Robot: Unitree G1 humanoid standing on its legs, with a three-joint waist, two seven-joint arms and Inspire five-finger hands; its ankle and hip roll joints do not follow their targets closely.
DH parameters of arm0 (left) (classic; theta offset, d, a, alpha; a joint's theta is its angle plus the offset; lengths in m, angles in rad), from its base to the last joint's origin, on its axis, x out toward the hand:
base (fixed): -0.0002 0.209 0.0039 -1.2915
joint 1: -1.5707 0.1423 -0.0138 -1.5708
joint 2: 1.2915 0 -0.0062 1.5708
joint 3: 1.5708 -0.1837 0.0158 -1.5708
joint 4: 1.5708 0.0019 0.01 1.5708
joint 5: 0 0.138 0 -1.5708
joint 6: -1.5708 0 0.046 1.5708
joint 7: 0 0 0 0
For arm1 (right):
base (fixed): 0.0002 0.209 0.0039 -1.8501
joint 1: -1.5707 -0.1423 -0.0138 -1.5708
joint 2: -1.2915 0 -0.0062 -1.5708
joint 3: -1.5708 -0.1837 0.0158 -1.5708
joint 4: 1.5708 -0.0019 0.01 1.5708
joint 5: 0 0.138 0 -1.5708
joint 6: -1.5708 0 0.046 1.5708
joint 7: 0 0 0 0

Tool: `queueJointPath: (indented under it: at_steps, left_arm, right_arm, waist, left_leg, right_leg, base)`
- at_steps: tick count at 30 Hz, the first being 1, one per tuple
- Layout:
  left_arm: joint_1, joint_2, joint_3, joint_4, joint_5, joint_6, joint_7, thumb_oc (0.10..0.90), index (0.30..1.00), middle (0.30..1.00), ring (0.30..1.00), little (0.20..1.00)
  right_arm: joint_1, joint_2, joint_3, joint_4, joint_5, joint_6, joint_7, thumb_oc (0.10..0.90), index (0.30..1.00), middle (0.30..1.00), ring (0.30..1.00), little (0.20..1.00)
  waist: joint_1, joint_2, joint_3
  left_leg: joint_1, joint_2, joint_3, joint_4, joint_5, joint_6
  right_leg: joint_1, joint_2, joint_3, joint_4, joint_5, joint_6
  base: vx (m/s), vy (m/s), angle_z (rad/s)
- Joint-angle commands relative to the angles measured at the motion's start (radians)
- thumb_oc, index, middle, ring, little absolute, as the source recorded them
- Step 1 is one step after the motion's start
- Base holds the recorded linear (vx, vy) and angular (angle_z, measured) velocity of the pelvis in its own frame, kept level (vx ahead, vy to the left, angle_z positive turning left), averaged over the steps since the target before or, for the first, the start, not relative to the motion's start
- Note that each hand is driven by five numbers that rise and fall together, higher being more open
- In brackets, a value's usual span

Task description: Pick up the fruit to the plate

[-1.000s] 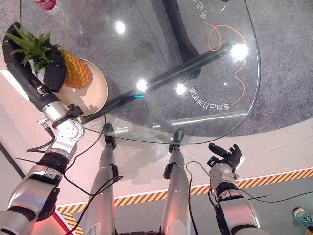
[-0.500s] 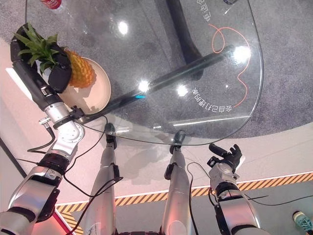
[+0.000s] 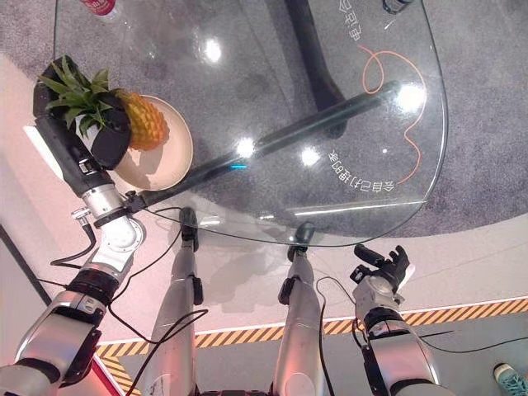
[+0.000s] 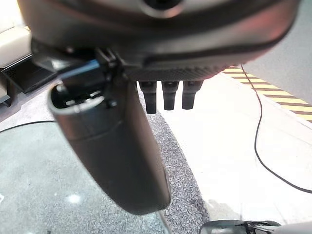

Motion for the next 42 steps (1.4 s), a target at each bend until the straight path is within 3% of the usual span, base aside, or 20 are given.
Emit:
queueJointPath:
  at_steps: [1, 3, 4, 25, 42]
  left_arm:
    - [0.017, 0.003, 0.012, -0.035, 0.029, -0.056, -0.006, 0.633, 0.756, 0.756, 0.756, 0.733]
    - [0.030, -0.001, 0.008, -0.041, 0.029, -0.053, -0.015, 0.698, 0.813, 0.813, 0.813, 0.798]
    - [0.037, -0.002, 0.005, -0.043, 0.026, -0.053, -0.024, 0.800, 0.900, 0.900, 0.900, 0.900]
    - [0.089, 0.001, -0.021, -0.088, 0.006, -0.062, -0.065, 0.800, 0.900, 0.900, 0.900, 0.900]
    - [0.123, 0.008, -0.041, -0.111, -0.003, -0.035, -0.102, 0.800, 0.900, 0.900, 0.900, 0.900]
  right_arm:
    - [0.058, -0.040, -0.040, 0.005, -0.004, -0.043, -0.054, 0.800, 0.900, 0.900, 0.900, 0.900]
    - [0.060, -0.042, -0.042, 0.004, -0.002, -0.043, -0.051, 0.800, 0.900, 0.900, 0.900, 0.900]
    - [0.061, -0.042, -0.042, 0.004, -0.002, -0.044, -0.051, 0.800, 0.900, 0.900, 0.900, 0.900]
    - [0.072, -0.059, -0.060, 0.014, -0.010, -0.040, -0.038, 0.800, 0.900, 0.900, 0.900, 0.900]
    - [0.083, -0.071, -0.071, 0.016, -0.011, -0.041, -0.032, 0.800, 0.900, 0.900, 0.900, 0.900]
  waist:
    - [0.035, -0.003, -0.018]
    - [0.037, -0.002, -0.018]
    - [0.038, -0.001, -0.018]
    - [0.047, 0.017, -0.018]
    - [0.051, 0.032, -0.018]
  left_leg:
    - [0.013, 0.003, -0.036, 0.068, -0.123, -0.010]
    - [0.012, 0.002, -0.038, 0.068, -0.122, -0.009]
    - [0.012, 0.002, -0.039, 0.068, -0.122, -0.009]
    - [0.022, 0.000, -0.038, 0.064, -0.119, -0.007]
    - [0.024, -0.001, -0.034, 0.055, -0.108, -0.006]
  right_leg:
    - [-0.022, 0.015, -0.024, 0.047, 0.036, 0.010]
    - [-0.022, 0.013, -0.026, 0.048, 0.037, 0.010]
    - [-0.022, 0.013, -0.026, 0.048, 0.037, 0.010]
    - [-0.017, -0.001, -0.033, 0.055, 0.038, 0.015]
    - [-0.020, -0.013, -0.037, 0.054, 0.045, 0.017]
  base:
    - [0.00, 0.000, 0.00]
    - [0.00, 0.000, 0.00]
    - [0.00, 0.000, 0.00]
    - [0.00, 0.000, 0.02]
    - [0.00, 0.000, 0.00]
